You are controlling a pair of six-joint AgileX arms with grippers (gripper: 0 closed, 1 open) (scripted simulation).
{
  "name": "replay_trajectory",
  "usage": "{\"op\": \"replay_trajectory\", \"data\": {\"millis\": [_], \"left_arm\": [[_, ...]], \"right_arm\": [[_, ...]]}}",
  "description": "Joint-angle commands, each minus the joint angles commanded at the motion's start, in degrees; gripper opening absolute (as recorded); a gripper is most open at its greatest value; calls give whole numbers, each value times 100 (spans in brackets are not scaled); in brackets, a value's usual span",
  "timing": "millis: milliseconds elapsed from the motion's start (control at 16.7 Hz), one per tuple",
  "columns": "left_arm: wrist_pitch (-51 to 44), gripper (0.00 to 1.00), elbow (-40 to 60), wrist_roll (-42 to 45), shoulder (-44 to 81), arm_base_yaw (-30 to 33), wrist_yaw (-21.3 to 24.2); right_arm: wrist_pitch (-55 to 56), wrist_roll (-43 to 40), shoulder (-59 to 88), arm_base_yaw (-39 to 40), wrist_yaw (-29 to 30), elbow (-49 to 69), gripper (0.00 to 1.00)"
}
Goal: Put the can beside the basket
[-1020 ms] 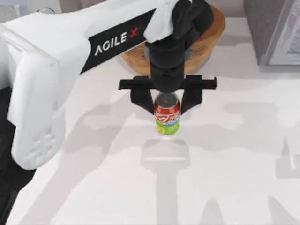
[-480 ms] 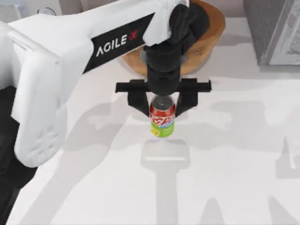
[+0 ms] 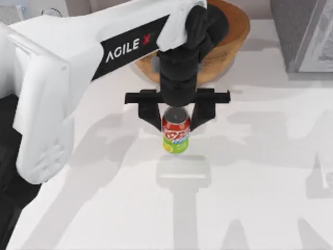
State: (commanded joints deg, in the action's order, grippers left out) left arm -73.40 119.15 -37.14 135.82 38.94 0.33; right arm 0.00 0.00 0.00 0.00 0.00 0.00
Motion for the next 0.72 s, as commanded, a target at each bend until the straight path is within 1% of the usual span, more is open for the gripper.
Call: {"op": "replay_trajectory", "data": {"millis": [600,660,720], "left_arm": [[0,98,0,0,0,0,0],[0,100,0,0,0,0,0],[0,100,0,0,0,0,0]], "right_arm": [[0,0,0,0,0,0,100],[0,0,0,0,0,0,100],[0,0,0,0,0,0,100]]}}
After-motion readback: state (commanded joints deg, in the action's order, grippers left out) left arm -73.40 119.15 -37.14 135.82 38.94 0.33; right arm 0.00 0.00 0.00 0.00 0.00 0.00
